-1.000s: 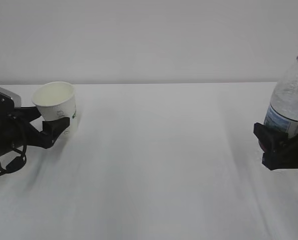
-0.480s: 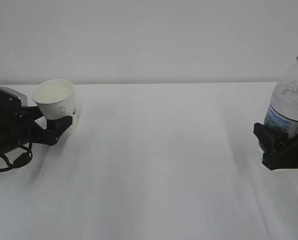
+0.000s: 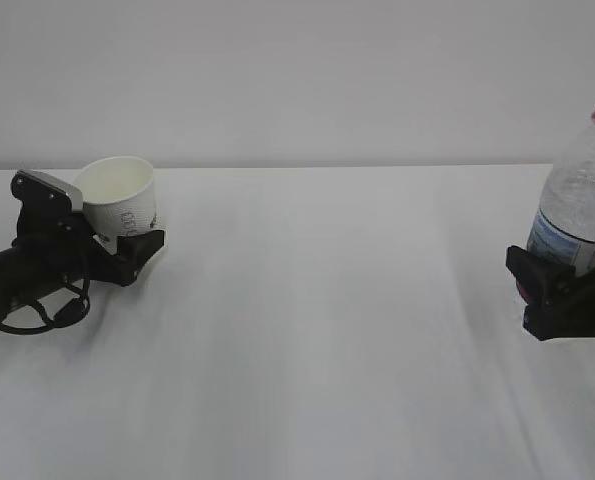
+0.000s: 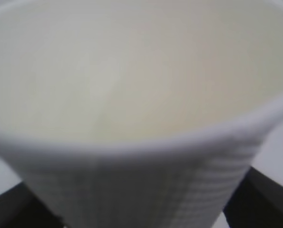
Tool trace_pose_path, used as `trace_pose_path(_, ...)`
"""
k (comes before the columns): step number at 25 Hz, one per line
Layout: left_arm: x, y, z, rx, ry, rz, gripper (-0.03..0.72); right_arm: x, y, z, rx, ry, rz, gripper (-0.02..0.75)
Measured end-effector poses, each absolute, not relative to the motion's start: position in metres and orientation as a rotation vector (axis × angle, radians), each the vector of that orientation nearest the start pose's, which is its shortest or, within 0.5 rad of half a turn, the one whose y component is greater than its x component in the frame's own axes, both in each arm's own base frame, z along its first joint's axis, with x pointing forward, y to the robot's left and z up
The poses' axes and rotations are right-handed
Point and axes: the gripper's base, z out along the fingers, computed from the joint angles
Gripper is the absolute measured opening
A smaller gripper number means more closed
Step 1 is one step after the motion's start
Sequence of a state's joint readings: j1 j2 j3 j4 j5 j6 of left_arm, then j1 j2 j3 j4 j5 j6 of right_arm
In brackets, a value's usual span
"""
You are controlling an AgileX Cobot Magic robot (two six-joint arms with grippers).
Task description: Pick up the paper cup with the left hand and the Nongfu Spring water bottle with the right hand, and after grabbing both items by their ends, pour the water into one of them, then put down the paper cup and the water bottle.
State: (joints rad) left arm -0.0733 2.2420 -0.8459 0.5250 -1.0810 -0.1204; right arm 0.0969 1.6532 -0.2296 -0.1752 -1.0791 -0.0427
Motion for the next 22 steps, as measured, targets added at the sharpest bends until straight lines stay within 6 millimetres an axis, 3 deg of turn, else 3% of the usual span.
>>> trace_pose_path(5, 0.370, -0.074, 0.056, 0.506, 1.779, -0.376, 0.669, 0.226, 0.036, 0.139, -0.311, 1.806, 0.121, 0.482)
trace_pose_path(11, 0.370, -0.074, 0.055, 0.507, 1.783, -0.376, 0.564, 0.226, 0.036, 0.139, -0.311, 1.806, 0.121, 0.482)
trace_pose_path(18, 0.370, -0.074, 0.056, 0.507, 1.784, -0.375, 0.554, 0.226, 0.036, 0.139, -0.311, 1.806, 0.121, 0.482)
trace_pose_path(22, 0.371, -0.074, 0.072, 0.512, 1.757, -0.359, 0.555, 0.226, 0.036, 0.139, -0.311, 1.806, 0.121, 0.482)
